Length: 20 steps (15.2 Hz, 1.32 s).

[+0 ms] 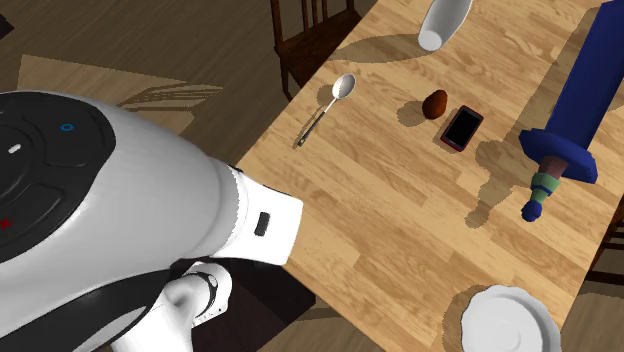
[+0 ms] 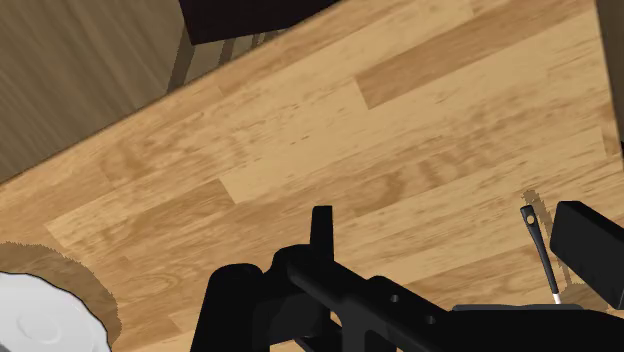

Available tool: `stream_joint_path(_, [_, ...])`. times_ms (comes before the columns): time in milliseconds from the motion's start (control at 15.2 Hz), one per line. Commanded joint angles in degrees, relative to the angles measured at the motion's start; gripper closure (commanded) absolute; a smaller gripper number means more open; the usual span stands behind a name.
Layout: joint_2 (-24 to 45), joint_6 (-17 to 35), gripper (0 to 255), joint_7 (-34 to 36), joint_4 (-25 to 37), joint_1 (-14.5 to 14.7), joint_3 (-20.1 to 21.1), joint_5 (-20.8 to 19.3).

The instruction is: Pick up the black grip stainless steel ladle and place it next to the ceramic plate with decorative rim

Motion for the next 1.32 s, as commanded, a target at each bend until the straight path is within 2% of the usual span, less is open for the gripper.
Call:
stream_joint_path(0, [0.0, 0.0, 0, 0.0, 0.0, 0.0, 0.0, 0.0])
stream_joint_path(594, [16.77, 12.94, 0, -0.29, 2.99, 2.38, 3.59, 0.13])
stream_joint_path(1254, [37.37, 22.72, 0, 0.48, 12.61, 4.25, 7.77, -2.56])
